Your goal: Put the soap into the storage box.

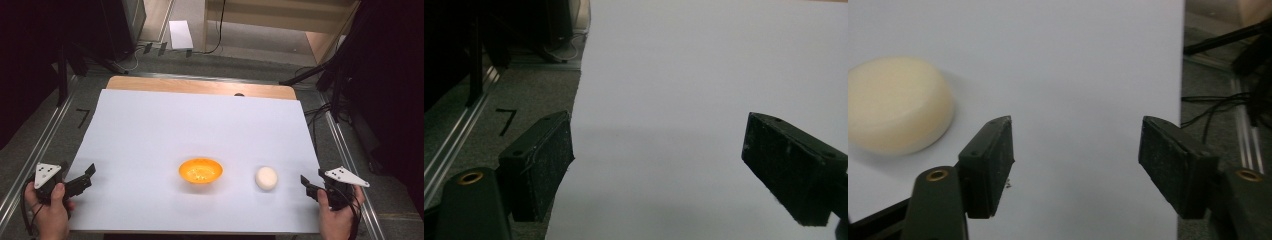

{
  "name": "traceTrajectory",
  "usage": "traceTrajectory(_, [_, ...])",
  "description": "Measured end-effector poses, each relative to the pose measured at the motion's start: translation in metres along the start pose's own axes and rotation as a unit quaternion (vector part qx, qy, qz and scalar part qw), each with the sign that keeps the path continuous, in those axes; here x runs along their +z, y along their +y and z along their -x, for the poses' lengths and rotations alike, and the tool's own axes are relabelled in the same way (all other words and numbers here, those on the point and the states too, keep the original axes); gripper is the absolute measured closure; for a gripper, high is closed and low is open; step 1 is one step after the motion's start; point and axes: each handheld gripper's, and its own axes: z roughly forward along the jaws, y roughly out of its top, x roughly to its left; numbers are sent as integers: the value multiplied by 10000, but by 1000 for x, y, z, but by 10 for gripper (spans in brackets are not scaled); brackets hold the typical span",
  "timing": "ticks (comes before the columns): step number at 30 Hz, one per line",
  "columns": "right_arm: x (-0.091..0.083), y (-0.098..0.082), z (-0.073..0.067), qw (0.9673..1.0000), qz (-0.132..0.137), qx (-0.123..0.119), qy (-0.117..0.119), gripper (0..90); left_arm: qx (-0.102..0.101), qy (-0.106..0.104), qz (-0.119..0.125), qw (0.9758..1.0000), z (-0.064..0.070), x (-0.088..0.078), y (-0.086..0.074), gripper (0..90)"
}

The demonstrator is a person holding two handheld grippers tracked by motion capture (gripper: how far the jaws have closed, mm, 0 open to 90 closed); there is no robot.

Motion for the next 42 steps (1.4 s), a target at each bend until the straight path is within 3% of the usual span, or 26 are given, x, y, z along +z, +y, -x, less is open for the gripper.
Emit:
traceTrajectory(3, [0,2,-3,9989,-222,-384,138,263,14,-6,-1,10000,0,0,0,140])
traceTrajectory(8, [7,7,-4,9959,-665,-466,403,174,17,-9,-1,10000,0,0,0,140])
traceTrajectory(9, [8,10,-4,9934,-887,-498,533,151,22,-8,0,10000,0,0,0,140])
traceTrajectory(11, [8,11,-3,9924,-947,-506,607,136,22,-4,4,10000,1,0,0,140])
traceTrajectory(14, [9,17,-4,9884,-1187,-588,744,130,30,-29,-42,10000,0,0,0,139])
traceTrajectory(17, [11,23,-5,9835,-1399,-821,807,119,18,-61,-53,10000,0,1,0,137])
traceTrajectory(20, [15,29,-7,9774,-1643,-957,926,111,81,4,-84,9999,2,2,0,107])
traceTrajectory(23, [18,35,-9,9721,-1739,-966,1241,112,116,71,-102,9999,3,2,0,100])
traceTrajectory(27, [20,48,-13,9615,-2016,-1314,1327,115,-19,-234,-34,9997,-2,1,-1,86])
traceTrajectory(29, [21,50,-14,9611,-1988,-1327,1386,116,-148,-352,-4,9993,-5,1,-1,79])
traceTrajectory(31, [24,58,-18,9591,-1971,-1363,1509,119,-181,-288,-72,9994,-6,2,0,59])
traceTrajectory(34, [31,67,-25,9546,-2075,-1520,1505,120,83,-180,-76,9998,0,1,-1,59])
traceTrajectory(36, [34,72,-28,9526,-2087,-1650,1473,126,137,-177,-66,9997,1,1,0,65])
traceTrajectory(38, [36,74,-29,9514,-2088,-1701,1492,127,17,-239,-157,9996,-2,3,1,62])
traceTrajectory(40, [40,74,-31,9473,-2215,-1783,1478,127,-174,-289,-286,9990,-6,6,2,51])
traceTrajectory(42, [42,73,-33,9444,-2296,-1836,1470,127,-175,-333,-274,9989,-6,6,2,44])
